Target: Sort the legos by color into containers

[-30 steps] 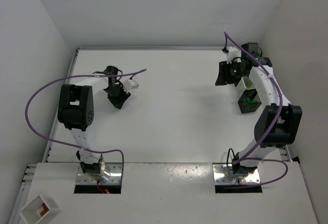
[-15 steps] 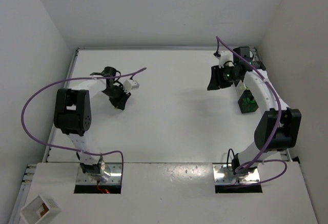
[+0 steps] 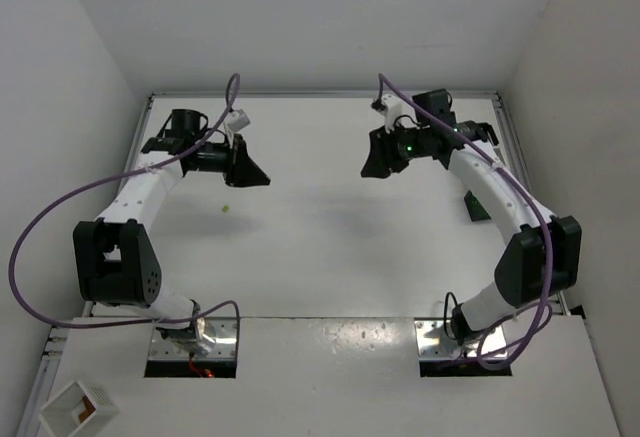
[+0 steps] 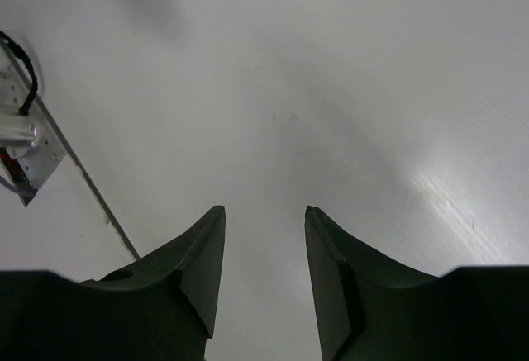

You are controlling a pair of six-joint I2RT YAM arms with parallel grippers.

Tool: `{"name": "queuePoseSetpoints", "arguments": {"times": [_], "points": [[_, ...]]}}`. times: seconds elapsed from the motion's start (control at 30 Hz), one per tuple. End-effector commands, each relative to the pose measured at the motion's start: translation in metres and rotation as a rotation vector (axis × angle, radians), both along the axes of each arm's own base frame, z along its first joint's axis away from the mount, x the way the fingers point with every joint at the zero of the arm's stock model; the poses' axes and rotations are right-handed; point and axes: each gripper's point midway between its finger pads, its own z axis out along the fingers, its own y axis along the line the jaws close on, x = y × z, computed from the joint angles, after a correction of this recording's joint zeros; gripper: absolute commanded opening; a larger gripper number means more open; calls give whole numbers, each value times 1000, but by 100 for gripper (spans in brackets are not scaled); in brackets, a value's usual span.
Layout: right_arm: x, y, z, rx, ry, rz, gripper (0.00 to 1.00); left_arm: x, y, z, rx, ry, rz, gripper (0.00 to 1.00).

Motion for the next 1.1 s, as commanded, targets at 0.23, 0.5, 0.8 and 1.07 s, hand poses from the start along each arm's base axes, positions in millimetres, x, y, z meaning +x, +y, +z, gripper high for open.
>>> {"name": "queuePoseSetpoints", "arguments": {"times": [0.23, 0.5, 0.8, 1.07], "points": [[-26, 79, 55, 227, -367, 424, 45, -47, -24, 49, -378, 238, -165, 9], [-42, 148, 52, 288, -383, 642, 45, -61, -25, 42, -407, 363, -147, 11], [-60, 219, 21, 179, -458, 780, 45, -39, -9, 20, -408, 517, 52, 9], [-50, 228, 16, 136, -500, 748, 46, -39, -7, 20, -412, 516, 63, 9]]}}
